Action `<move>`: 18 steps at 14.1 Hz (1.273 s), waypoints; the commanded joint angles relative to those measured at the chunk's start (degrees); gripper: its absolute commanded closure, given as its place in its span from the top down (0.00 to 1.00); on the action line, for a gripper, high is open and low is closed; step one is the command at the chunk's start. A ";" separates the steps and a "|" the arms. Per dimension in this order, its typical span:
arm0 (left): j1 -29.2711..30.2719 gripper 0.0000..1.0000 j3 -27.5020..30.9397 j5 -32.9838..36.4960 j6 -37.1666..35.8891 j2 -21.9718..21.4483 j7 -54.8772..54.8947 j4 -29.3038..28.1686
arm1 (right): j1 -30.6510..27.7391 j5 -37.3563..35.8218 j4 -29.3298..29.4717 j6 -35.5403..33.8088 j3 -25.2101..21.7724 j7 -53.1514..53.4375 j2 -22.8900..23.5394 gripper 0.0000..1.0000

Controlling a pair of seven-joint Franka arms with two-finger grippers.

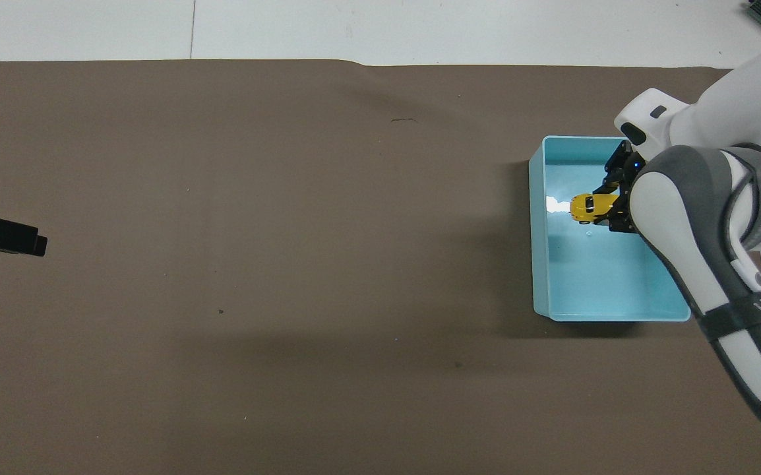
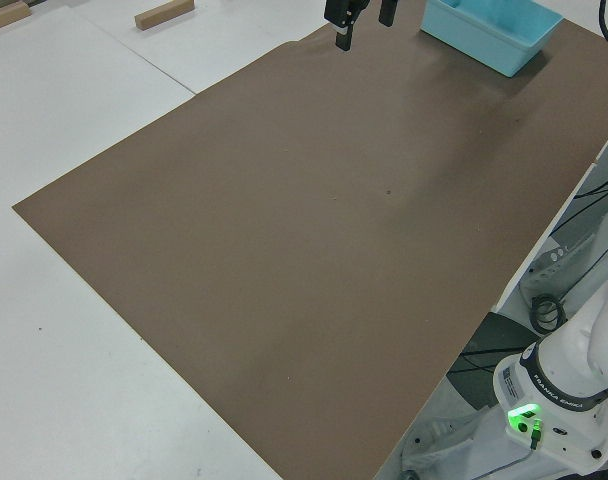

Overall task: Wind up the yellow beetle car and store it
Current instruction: 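Lift the car with the right gripper and carry it over the bin, then lower the car into the bin and open the right gripper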

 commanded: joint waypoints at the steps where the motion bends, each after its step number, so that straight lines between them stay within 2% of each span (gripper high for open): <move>1: 0.70 1.00 -0.31 0.21 -0.95 -0.26 0.59 0.14 | -1.71 -0.45 -11.44 6.32 0.55 -2.91 -6.64 0.05; 3: 0.70 1.00 -0.31 0.21 -0.95 -0.26 0.59 0.14 | -1.71 -0.54 -16.55 11.16 0.55 -3.70 -8.94 0.05; 10: 0.70 1.00 -0.31 0.21 -0.95 -0.26 0.59 0.14 | -4.52 -1.24 -22.27 18.64 0.55 -10.30 -9.47 0.04; 13: 0.70 1.00 -0.31 0.21 -0.95 -0.26 0.59 0.14 | -4.18 -1.24 -25.09 23.65 0.55 -10.21 -9.21 0.05; 18: 0.70 1.00 -0.31 0.21 -0.95 -0.26 0.59 0.14 | -4.44 -1.33 -26.68 30.60 0.55 -11.18 -5.35 0.05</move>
